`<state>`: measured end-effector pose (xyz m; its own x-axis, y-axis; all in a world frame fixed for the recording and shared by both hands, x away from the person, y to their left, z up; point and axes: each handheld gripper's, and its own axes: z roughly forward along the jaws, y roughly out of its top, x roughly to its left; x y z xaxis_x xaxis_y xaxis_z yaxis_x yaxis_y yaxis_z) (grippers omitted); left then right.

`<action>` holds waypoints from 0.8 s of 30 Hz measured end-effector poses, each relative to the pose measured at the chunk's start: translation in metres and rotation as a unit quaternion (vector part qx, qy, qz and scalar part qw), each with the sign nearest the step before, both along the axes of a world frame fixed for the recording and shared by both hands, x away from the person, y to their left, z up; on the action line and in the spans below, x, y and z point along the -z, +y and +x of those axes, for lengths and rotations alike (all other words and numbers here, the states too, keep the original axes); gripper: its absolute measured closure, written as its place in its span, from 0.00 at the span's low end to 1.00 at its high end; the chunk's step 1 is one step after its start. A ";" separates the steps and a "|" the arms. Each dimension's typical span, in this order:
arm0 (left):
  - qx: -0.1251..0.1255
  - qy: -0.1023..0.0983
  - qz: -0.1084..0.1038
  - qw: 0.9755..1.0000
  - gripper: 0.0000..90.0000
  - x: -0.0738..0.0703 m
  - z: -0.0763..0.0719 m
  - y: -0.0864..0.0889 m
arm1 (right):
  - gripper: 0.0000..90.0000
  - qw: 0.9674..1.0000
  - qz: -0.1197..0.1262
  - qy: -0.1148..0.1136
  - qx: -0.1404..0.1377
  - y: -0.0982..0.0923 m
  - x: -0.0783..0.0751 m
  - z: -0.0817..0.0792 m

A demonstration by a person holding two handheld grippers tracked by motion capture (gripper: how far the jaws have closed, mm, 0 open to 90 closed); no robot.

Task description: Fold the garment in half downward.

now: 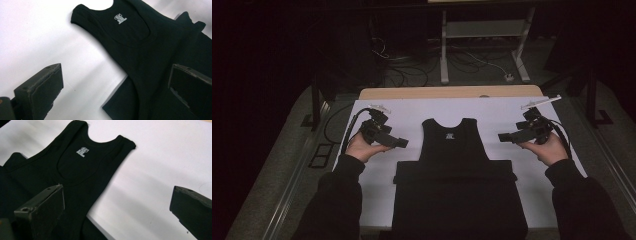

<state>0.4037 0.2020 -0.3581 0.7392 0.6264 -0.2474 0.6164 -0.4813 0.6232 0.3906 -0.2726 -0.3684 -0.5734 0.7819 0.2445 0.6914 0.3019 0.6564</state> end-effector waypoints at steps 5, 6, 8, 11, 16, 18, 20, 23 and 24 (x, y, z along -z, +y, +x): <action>-0.006 0.001 0.000 1.000 0.00 0.001 0.008 0.000 | 0.00 1.000 -0.003 0.000 0.000 0.001 -0.002 0.008; -0.006 0.001 0.000 1.000 0.00 0.001 0.008 0.000 | 0.00 1.000 -0.004 0.000 -0.001 0.001 -0.003 0.009; -0.007 0.001 0.001 1.000 0.00 0.001 0.011 0.000 | 0.00 1.000 -0.005 0.001 -0.002 0.002 -0.003 0.012; -0.006 0.002 0.002 1.000 0.00 0.003 0.017 -0.002 | 0.00 1.000 -0.006 0.001 -0.002 0.004 -0.002 0.016; -0.008 0.003 -0.010 1.000 0.00 0.007 0.025 -0.006 | 0.00 1.000 -0.007 0.005 -0.003 0.007 0.003 0.023; -0.009 0.005 -0.010 1.000 0.00 0.009 0.029 -0.010 | 0.00 1.000 -0.004 0.008 -0.001 0.007 0.004 0.026; -0.007 0.008 -0.001 1.000 0.00 0.010 0.034 -0.015 | 0.00 1.000 -0.007 0.006 -0.001 0.007 0.004 0.028; -0.010 0.008 -0.005 1.000 0.00 0.011 0.038 -0.018 | 0.00 1.000 -0.002 0.006 0.000 0.004 0.003 0.034; -0.010 0.009 -0.008 1.000 0.00 0.011 0.040 -0.018 | 0.00 1.000 0.000 0.007 0.002 0.004 0.002 0.035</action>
